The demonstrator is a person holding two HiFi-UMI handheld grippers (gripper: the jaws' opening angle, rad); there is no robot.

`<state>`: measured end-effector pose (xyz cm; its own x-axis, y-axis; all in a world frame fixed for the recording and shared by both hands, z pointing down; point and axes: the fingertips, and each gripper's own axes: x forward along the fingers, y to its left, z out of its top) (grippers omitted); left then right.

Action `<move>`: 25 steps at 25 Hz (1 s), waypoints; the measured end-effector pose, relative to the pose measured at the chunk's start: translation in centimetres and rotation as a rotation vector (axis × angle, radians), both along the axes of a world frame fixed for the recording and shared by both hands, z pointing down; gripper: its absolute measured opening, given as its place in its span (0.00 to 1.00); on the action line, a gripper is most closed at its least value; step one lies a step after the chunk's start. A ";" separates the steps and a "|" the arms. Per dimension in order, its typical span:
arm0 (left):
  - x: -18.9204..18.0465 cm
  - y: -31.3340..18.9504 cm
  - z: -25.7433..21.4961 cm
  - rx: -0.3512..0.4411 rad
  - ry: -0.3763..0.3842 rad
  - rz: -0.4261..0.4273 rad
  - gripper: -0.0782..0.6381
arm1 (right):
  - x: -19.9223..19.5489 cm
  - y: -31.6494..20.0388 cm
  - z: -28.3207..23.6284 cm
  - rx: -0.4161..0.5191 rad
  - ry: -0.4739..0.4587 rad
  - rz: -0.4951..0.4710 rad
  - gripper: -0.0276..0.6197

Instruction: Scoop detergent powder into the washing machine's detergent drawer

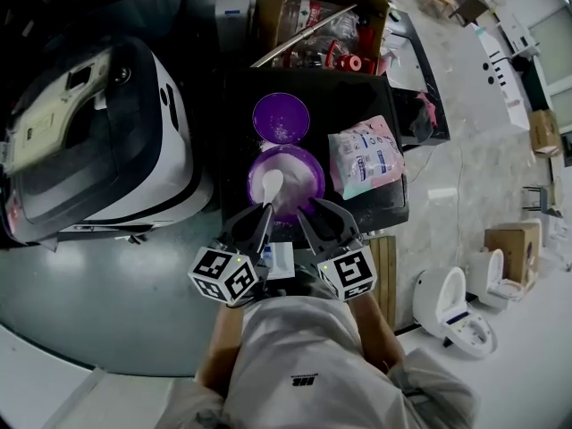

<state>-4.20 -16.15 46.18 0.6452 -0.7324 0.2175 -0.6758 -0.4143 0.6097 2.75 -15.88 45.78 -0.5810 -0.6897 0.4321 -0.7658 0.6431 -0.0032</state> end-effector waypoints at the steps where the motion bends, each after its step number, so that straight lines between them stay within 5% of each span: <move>1: 0.0 0.1 0.1 -0.011 0.018 -0.011 0.13 | 0.0 0.0 0.0 -0.001 -0.003 -0.007 0.19; 9: 0.8 1.3 0.6 -0.033 0.058 -0.106 0.13 | 0.5 0.4 0.4 -0.004 -0.047 -0.070 0.19; 25: 1.3 4.5 -1.1 0.003 0.023 -0.223 0.13 | 0.9 2.6 -1.3 0.024 -0.113 -0.164 0.19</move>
